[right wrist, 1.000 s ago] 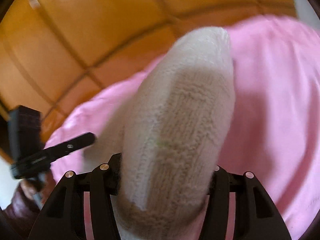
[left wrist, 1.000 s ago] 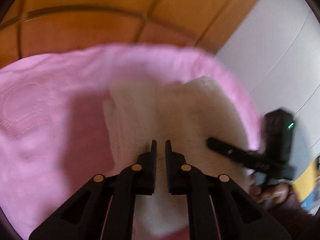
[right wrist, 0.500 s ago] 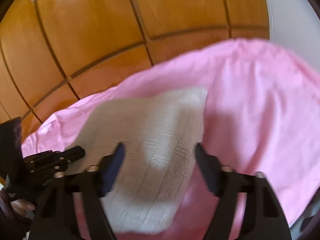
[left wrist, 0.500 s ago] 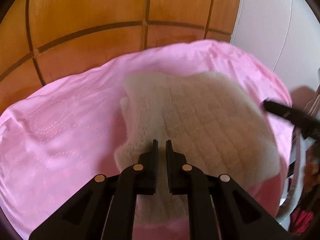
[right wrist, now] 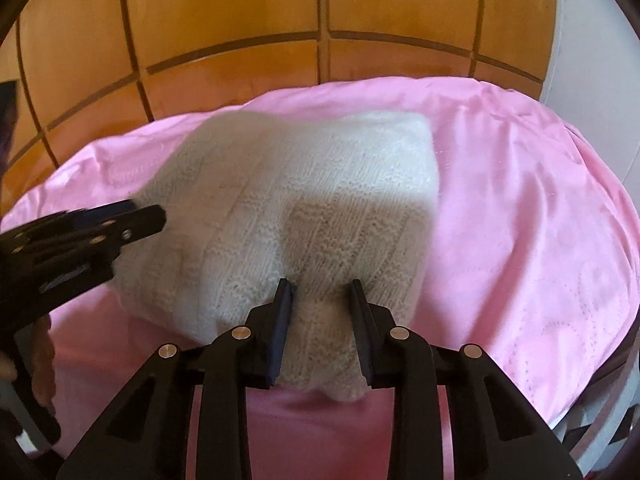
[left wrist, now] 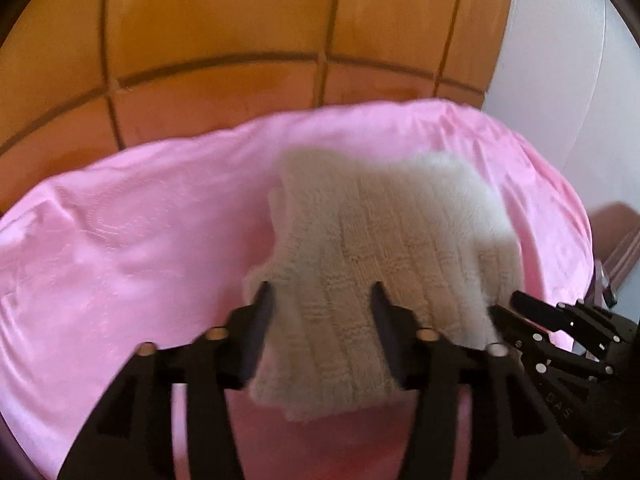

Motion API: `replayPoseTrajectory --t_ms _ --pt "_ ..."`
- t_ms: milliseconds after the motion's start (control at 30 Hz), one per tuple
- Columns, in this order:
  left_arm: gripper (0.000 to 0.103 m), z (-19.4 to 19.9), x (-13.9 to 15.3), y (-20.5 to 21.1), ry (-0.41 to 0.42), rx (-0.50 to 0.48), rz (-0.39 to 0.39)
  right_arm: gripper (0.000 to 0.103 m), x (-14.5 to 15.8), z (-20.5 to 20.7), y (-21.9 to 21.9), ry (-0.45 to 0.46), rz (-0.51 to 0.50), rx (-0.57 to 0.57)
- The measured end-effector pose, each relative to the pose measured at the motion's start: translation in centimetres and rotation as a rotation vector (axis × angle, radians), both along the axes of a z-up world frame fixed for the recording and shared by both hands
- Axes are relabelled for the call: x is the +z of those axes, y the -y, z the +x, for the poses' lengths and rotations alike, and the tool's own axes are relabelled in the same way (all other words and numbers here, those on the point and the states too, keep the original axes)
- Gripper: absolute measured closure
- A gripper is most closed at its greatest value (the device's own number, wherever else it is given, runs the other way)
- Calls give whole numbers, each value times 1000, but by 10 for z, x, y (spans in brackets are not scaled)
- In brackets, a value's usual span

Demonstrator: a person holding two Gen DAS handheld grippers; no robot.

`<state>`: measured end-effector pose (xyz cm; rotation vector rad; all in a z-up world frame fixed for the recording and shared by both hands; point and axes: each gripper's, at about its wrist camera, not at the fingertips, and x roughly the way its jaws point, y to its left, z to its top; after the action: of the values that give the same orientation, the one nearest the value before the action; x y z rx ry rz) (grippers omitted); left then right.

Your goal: Fold small clothes

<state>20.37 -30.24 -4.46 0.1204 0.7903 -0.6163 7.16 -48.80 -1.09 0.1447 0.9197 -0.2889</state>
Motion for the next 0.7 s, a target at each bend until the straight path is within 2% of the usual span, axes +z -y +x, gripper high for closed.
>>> replayPoseTrajectory --t_ms 100,133,200,267,333,400,467,700 --pt "42 -7 10 -10 16 13 -16 72 9 -8 -4 19 5 -36" --pt "39 -10 13 -13 29 27 -15 57 13 -11 -5 27 4 -54" --pt "35 -16 19 -22 42 52 -28 39 23 -19 -8 63 -3 -88" --pt "30 -20 23 -29 50 79 -31 38 30 -23 -12 84 -21 -101" --pt "28 -24 27 -34 57 99 -30 18 38 -28 -17 96 -46 -138" --pt "22 -28 31 -39 69 114 -30 14 44 -33 -21 125 -52 -169" --pt "20 -33 34 -43 83 139 -23 9 48 -35 -26 132 -70 -196" --pt "10 -49 42 -57 116 175 -22 6 55 -40 -36 144 -99 -248"
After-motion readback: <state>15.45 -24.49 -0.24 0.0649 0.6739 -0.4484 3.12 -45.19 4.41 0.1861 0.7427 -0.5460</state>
